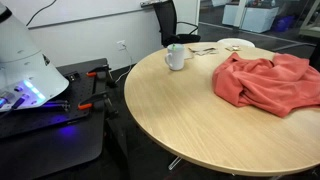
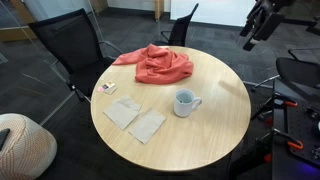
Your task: Remove the marker from the mug cup
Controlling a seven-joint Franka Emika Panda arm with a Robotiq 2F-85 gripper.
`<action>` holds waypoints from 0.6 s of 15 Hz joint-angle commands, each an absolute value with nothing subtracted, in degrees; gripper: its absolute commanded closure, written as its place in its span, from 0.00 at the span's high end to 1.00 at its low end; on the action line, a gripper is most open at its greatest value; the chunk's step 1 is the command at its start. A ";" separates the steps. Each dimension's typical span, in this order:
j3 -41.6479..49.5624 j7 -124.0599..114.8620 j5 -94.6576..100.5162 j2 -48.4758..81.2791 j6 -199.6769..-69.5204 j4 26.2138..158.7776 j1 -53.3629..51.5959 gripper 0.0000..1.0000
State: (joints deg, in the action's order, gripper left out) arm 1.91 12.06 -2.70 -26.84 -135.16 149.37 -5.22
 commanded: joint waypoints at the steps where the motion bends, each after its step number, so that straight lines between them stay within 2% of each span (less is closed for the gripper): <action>1: 1.79 12.08 -2.75 -26.86 -134.99 149.27 -5.11 1.00; 9: 1.99 14.95 -2.46 -25.38 -137.50 149.11 -6.12 1.00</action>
